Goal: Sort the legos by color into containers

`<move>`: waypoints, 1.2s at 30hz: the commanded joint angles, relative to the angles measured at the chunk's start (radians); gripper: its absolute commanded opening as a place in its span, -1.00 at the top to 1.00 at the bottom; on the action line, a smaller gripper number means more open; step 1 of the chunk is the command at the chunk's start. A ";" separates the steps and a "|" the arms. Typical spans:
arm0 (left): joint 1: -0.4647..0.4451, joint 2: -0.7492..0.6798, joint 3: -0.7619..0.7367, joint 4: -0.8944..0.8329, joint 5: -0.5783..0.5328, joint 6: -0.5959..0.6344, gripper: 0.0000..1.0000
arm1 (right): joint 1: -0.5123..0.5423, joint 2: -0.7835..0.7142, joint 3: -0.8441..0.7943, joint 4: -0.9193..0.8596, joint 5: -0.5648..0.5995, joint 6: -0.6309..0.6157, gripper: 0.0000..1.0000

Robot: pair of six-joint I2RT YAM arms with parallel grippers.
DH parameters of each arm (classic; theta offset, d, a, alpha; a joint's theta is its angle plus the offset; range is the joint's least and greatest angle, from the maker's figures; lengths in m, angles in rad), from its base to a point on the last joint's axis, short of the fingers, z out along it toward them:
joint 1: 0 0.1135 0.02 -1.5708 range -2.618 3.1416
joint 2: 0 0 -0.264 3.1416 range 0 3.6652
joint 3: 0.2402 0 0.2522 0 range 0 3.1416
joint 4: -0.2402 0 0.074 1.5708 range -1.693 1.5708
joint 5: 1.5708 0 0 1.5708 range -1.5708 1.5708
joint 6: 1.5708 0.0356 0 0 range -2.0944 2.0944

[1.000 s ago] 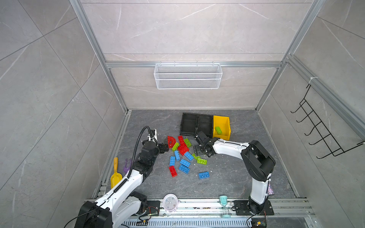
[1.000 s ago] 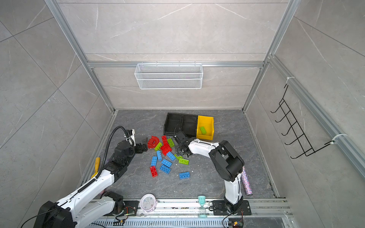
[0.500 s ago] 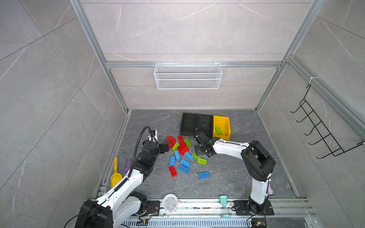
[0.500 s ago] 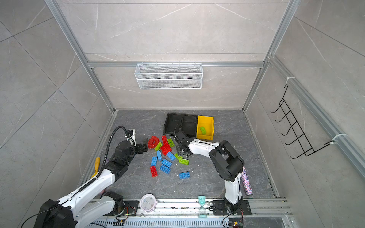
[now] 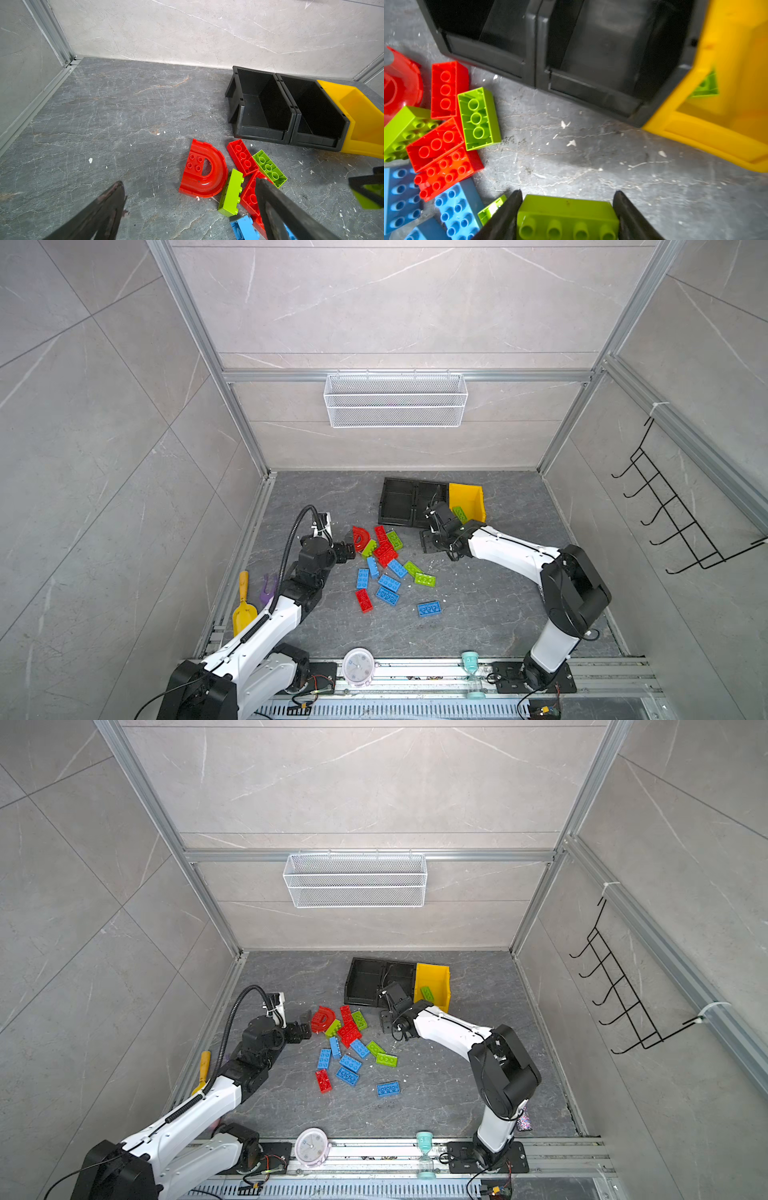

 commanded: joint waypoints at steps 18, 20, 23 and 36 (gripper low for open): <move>0.003 -0.011 -0.001 0.048 -0.009 0.003 -1.00 | -0.042 0.006 -0.146 -0.048 -0.022 -0.018 -0.35; 0.002 -0.005 -0.001 0.048 -0.008 0.002 -0.99 | -0.042 0.013 -0.148 -0.058 -0.031 -0.022 -0.44; 0.002 0.003 0.002 0.050 -0.007 0.003 -1.00 | -0.041 0.018 -0.147 -0.074 -0.044 -0.030 -0.65; 0.002 0.014 0.004 0.050 -0.010 0.006 -1.00 | -0.043 -0.049 -0.129 -0.166 -0.096 -0.022 -0.81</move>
